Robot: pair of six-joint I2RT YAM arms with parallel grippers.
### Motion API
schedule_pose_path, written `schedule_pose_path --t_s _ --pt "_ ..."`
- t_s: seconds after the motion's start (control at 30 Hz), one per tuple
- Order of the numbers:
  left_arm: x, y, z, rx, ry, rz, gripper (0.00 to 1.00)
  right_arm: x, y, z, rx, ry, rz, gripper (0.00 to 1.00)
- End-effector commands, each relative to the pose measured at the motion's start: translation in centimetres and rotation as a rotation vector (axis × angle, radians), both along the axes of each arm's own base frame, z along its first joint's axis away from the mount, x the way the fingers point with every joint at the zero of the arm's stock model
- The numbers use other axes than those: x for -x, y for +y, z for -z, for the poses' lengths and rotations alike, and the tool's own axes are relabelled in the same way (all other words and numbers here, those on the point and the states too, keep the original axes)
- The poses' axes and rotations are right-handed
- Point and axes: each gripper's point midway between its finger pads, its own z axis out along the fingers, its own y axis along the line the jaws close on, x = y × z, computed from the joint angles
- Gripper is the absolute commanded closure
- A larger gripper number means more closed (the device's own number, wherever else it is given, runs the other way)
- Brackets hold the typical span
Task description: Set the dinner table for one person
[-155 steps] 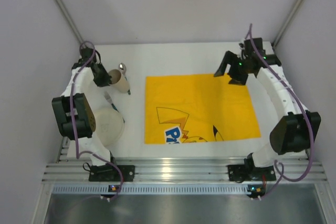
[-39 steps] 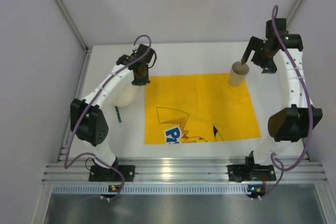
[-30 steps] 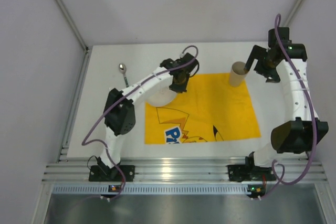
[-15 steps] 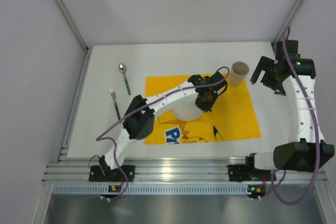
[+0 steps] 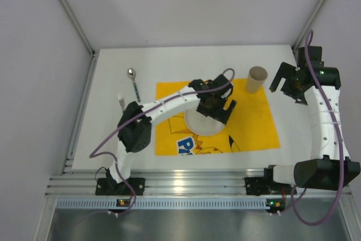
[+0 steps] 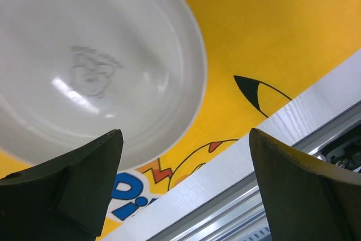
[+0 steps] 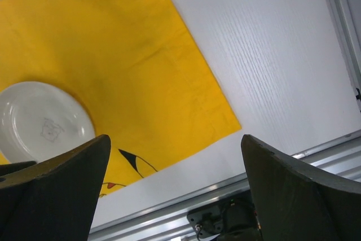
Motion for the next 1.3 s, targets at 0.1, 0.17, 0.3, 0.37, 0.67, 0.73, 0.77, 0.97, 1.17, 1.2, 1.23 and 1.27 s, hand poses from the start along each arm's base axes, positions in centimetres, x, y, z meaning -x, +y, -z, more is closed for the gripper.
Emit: schedule_pose_path --t_s 0.1,0.17,0.3,0.37,0.67,0.73,0.77,0.97,1.17,1.2,1.23,1.27 --pt "-11.2 21.4 -7.1 0.042 -0.166 -0.641 0.01 -0.3 1.5 -5.2 0.034 -0.221 -0.081 0.0" --pt "-10.8 28.5 -4.7 0.009 -0.125 -0.738 0.03 -0.5 3.2 -5.3 0.025 -0.233 -0.139 0.0" --pt "-8.9 37.1 -0.1 -0.062 -0.058 -0.861 0.07 -0.7 5.9 -4.1 -0.007 -0.216 -0.195 0.0" --pt "-8.7 39.4 1.3 -0.074 -0.028 -0.911 0.09 -1.0 7.1 -3.8 -0.012 -0.212 -0.228 0.0" --pt "-8.2 41.1 6.6 -0.172 0.046 -0.959 0.2 -3.4 9.5 -3.8 0.003 -0.191 -0.296 0.0" --pt "-8.6 40.9 7.2 -0.158 0.049 -0.96 0.24 -3.9 9.6 -4.0 0.015 -0.185 -0.305 0.0" --pt "-8.6 40.8 7.9 -0.164 0.066 -0.96 0.27 -3.9 9.4 -4.0 0.021 -0.179 -0.306 0.0" --pt "-8.1 41.6 10.3 -0.177 0.109 -0.992 0.67 -4.6 9.0 -4.3 0.058 -0.167 -0.306 0.0" --pt "-7.2 41.8 11.1 -0.209 0.13 -0.966 1.0 -4.8 9.0 -4.0 0.062 -0.159 -0.3 0.0" --pt "-7.7 41.7 10.4 -0.198 0.117 -0.963 1.0 -4.8 9.0 -3.8 0.061 -0.156 -0.303 0.0" --pt "-8.2 41.6 9.2 -0.182 0.089 -0.962 1.0 -4.9 9.0 -3.7 0.06 -0.157 -0.302 0.0" --pt "-8.1 41.4 8.3 -0.178 0.083 -0.956 1.0 -4.8 9.0 -3.7 0.058 -0.157 -0.3 0.0"
